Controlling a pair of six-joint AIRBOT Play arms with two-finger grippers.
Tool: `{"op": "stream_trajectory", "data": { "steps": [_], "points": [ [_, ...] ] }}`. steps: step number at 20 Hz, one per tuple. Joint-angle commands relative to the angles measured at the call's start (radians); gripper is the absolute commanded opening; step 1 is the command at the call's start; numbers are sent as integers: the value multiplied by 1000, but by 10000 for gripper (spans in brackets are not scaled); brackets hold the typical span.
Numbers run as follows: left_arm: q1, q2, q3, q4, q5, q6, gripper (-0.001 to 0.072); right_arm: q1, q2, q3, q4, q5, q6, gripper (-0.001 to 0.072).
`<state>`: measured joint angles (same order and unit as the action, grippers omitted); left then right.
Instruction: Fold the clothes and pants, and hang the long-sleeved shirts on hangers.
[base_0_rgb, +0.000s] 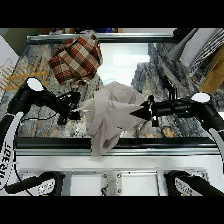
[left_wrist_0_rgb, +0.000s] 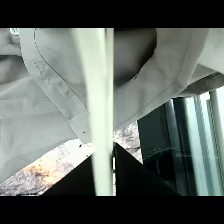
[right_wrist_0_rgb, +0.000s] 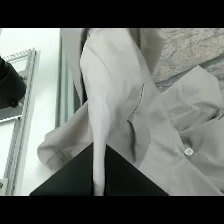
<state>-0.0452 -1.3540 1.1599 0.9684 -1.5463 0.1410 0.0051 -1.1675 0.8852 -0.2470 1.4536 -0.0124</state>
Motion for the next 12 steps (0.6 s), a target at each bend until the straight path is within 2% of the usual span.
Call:
{"op": "stream_trajectory", "data": {
  "steps": [1,3,4,10,12],
  "points": [
    [-1,0,0,-1,2,0,14,1,-1,-1,-3,1,-147,15],
    [0,0,0,-1,2,0,14,1,0,-1,-3,-3,-323,15],
    [0,0,0,-1,3,0,14,1,0,-1,-2,-17,-366,15],
    [0,0,0,-1,28,-4,14,1,-1,-1,-2,-32,-365,15],
    [0,0,0,-1,29,-44,14,1,0,-1,-2,-32,-365,13]
  ]
}}
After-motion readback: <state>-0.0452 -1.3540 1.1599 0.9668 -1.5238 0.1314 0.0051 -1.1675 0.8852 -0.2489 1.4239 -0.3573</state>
